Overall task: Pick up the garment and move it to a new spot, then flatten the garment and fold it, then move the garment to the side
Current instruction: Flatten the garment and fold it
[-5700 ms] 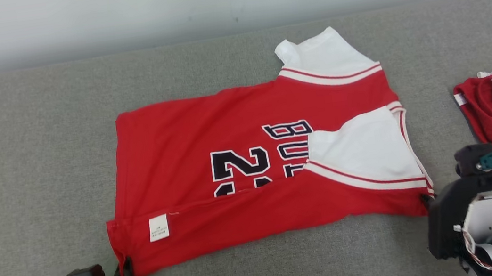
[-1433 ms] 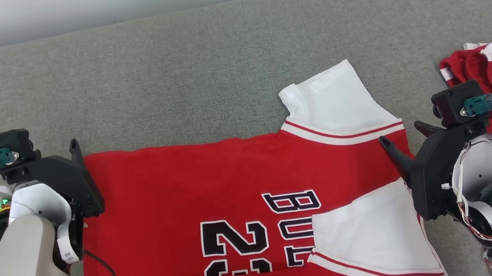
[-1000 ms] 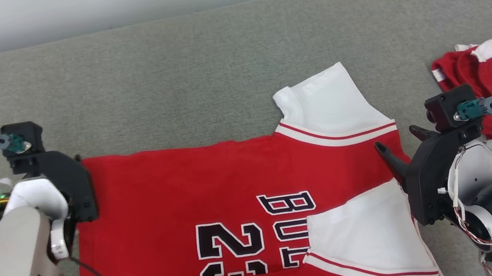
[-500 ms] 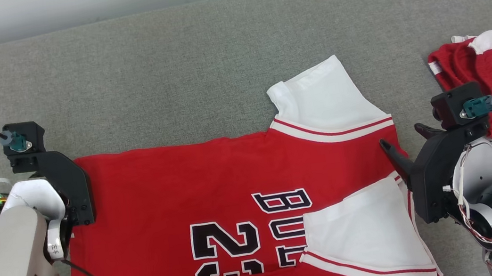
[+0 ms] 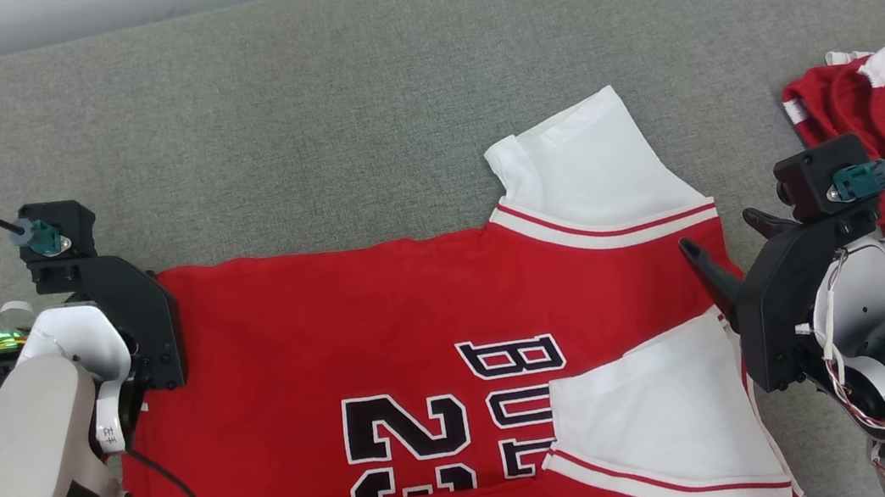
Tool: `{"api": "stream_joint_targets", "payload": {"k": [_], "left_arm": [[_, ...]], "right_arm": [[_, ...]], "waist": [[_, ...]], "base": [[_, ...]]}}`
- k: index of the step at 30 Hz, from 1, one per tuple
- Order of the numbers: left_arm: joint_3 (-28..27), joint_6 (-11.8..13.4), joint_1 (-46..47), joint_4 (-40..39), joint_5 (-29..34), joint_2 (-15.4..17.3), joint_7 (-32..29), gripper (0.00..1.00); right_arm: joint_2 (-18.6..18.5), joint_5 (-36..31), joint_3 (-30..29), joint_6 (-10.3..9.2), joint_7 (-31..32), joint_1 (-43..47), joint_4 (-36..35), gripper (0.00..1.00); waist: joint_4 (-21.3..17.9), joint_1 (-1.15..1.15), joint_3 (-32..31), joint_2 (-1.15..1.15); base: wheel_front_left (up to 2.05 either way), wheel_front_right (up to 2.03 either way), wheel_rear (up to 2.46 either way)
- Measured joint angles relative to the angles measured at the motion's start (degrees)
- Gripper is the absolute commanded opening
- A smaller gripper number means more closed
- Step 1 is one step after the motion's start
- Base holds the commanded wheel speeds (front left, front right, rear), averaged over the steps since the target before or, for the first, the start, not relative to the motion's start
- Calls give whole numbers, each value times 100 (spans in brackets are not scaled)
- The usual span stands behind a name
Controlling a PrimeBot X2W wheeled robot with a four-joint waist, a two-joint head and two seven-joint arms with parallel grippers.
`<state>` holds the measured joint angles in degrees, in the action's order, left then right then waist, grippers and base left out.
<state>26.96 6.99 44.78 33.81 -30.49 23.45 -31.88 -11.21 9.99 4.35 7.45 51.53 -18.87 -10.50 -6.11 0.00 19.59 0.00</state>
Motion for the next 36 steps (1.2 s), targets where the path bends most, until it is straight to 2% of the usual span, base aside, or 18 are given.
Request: {"api": "stream_joint_targets", "payload": {"k": [2, 3, 5, 7, 8, 9, 15, 19, 25, 36], "left_arm": [[22, -3, 10, 18, 0, 9, -53, 55], [32, -24, 13, 20, -1, 7, -76, 47], [41, -41, 18, 18, -14, 3, -98, 38], [56, -53, 27, 18, -36, 2, -116, 18], [63, -77, 36, 18, -43, -2, -130, 4], [66, -94, 46, 18, -55, -8, -151, 0], [-58, -91, 52, -11, -182, 10, -78, 0], [-205, -68, 38, -85, -367, 33, 30, 0], [-326, -48, 47, -236, -437, 107, 103, 0], [-408, -54, 107, -455, -541, 101, 265, 0]], "right_arm": [[1, 0, 4, 0, 8, -2, 2, 100], [1, 0, 5, 0, 8, -3, 2, 100], [1, 0, 0, 0, 9, -5, 2, 100], [1, 0, -3, 0, 13, -13, 2, 100], [-2, 0, 0, 0, 26, -20, 2, 100], [-21, 0, 21, 0, 52, -34, 4, 100], [-203, -7, 189, 0, 197, -469, 47, 100], [-334, -58, 210, 0, 414, -1014, 381, 100], [-478, -258, 300, 0, 532, -1919, 1468, 100], [-292, -547, 201, 0, -256, -3164, 3326, 100]], "waist": [[-14, 0, 7, 0], [-19, 0, 12, 0], [-25, 0, 24, 0], [-22, 0, 37, 0], [-19, 0, 42, 0], [-16, 0, 47, 0], [-19, 0, 86, 0], [-21, 0, 130, 0], [-7, 0, 262, 0], [183, 1, 463, 0]], "base": [[0, 0, 0], [0, 0, 0], [0, 0, 0], [0, 0, 0], [0, 0, 0], [0, 0, 0], [0, 0, 0], [0, 0, 0], [0, 0, 0], [0, 0, 0]]}}
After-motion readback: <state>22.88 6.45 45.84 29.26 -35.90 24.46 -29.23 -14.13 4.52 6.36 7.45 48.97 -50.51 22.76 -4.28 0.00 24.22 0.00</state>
